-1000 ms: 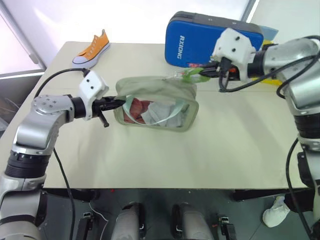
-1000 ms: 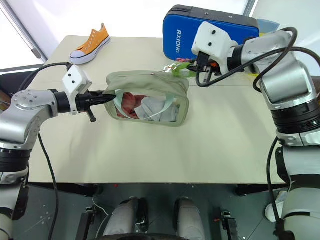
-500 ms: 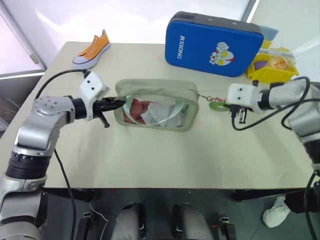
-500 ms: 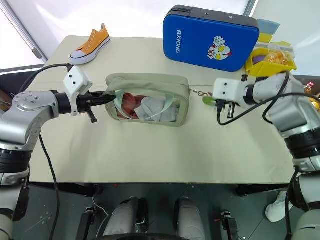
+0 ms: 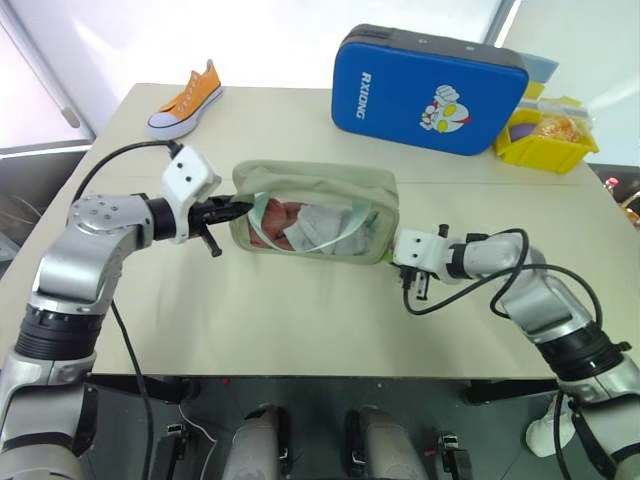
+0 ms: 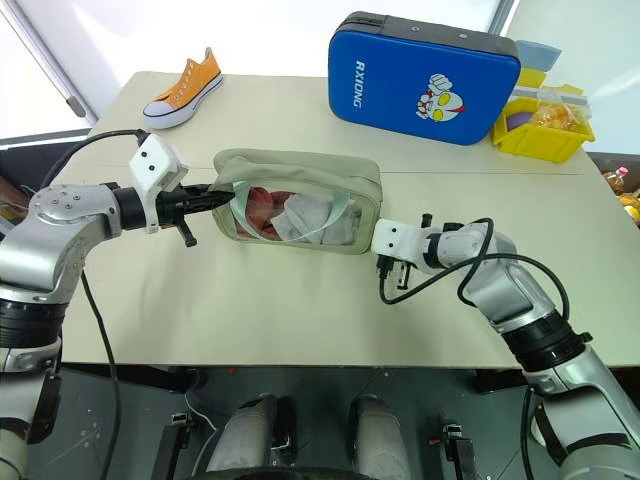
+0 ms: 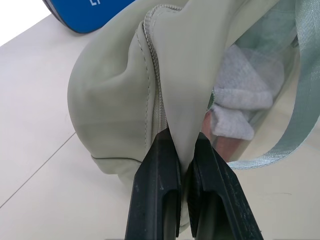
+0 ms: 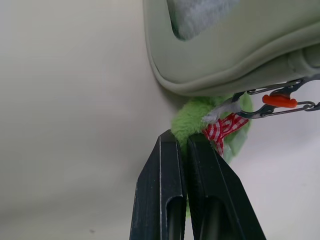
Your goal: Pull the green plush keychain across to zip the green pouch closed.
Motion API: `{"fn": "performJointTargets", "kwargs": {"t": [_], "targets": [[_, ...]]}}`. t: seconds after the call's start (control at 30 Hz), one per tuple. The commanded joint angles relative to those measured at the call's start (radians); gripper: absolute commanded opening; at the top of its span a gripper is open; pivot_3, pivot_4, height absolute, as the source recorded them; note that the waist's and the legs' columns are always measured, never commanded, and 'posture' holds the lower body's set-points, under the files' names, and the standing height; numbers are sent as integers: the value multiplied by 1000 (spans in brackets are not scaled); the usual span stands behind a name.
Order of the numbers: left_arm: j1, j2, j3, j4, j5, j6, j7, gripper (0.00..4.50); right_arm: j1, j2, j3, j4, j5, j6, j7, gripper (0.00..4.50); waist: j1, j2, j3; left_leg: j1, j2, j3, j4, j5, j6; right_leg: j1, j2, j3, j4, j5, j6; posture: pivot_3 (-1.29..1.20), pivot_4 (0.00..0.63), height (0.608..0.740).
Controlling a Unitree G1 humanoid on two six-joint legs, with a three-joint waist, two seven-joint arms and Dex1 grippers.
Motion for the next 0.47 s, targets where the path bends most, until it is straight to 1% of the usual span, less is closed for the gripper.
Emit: {"fn": "performJointTargets", "kwargs": {"t": [0.03,0.07,0.17,0.2,0.23,0.27,0.3,0.37,0.4,0.47], "targets": [[-18,5,44,-14,-19,9,4,1181,-89,-47,-112,23,64,-6,57,1597,0,0,0,0,0,0,0,0,0,0,0,0,0,0,0,0,150,740],[-17,7,56,-15,-33,20,0,1585,-105,-54,-131,22,86,3,76,2037,0,0,0,0,0,0,0,0,0,0,0,0,0,0,0,0,150,740],[-49,73,148,65,-93,71,-45,3169,-158,-89,-230,-35,246,156,196,3627,-3,0,0,0,0,0,0,0,0,0,0,0,0,0,0,0,150,740],[-59,103,171,90,-108,89,-64,3624,-166,-116,-248,-51,281,184,239,4109,-4,0,0,0,1,0,0,0,0,-1,1,0,0,0,0,0,150,740],[-60,131,181,103,-115,99,-83,4180,-171,-139,-263,-61,311,208,272,4500,-4,0,0,0,1,0,-1,0,0,-1,1,0,0,0,0,0,150,740],[-55,161,183,108,-119,102,-109,4472,-180,-156,-277,-70,343,238,296,4500,-4,0,0,0,1,0,-1,0,0,-1,1,0,0,0,0,0,150,740],[-52,199,181,118,-130,119,-148,4472,-201,-164,-299,-79,392,292,318,4500,-4,0,0,0,1,0,-1,0,0,-1,1,0,0,0,0,0,150,740],[-58,243,188,148,-132,115,-187,4472,-242,-168,-342,-102,500,410,351,4500,-4,1,0,0,1,0,-1,0,0,0,0,0,-1,0,0,0,150,740],[-67,254,191,167,-128,102,-195,4472,-257,-165,-357,-113,541,455,356,4500,-3,1,0,0,1,0,-1,0,0,0,0,0,0,0,0,0,150,740],[-84,258,186,193,-119,81,-200,4472,-276,-140,-367,-123,567,497,313,4500,-1,1,0,1,1,0,-1,0,0,0,0,0,0,0,0,0,150,740]]}}
